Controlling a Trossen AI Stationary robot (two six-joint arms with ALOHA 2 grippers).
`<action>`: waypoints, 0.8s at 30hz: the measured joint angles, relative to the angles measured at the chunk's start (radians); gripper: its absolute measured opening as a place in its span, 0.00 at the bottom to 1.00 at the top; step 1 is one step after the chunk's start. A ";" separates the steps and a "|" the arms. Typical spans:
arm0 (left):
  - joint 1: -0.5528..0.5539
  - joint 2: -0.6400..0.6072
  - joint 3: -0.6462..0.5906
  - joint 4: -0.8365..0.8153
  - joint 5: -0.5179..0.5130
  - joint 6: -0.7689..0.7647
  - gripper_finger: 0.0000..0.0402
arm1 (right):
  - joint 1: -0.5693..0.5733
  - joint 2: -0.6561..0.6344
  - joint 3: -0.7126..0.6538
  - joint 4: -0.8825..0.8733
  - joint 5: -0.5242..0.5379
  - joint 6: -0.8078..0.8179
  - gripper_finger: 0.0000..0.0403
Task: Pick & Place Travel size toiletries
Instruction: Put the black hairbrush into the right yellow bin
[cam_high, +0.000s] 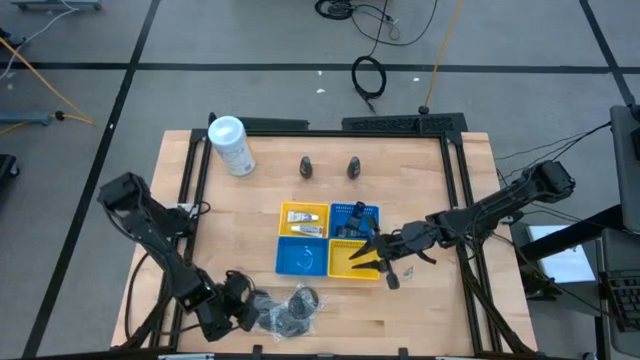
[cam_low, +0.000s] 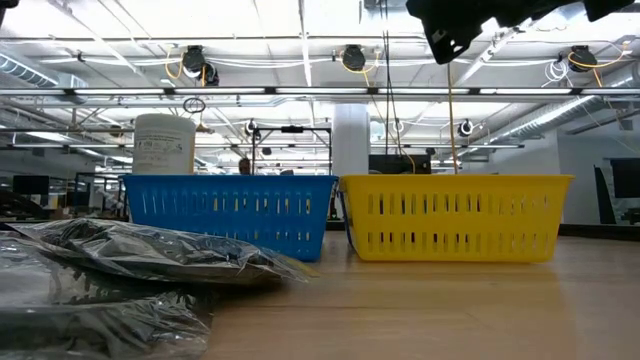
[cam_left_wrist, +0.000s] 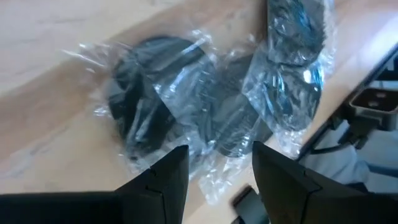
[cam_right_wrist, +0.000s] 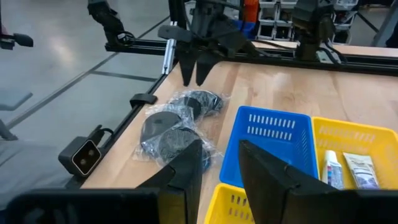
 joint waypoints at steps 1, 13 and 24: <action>0.000 0.008 0.001 0.007 0.006 0.002 0.44 | 0.000 0.000 0.000 0.000 0.001 0.000 0.24; 0.001 0.087 0.001 0.038 0.039 -0.003 0.44 | 0.000 0.000 0.000 0.018 0.001 0.000 0.24; 0.008 0.091 0.000 0.067 0.013 0.098 0.24 | 0.000 0.000 0.000 0.020 0.001 0.000 0.23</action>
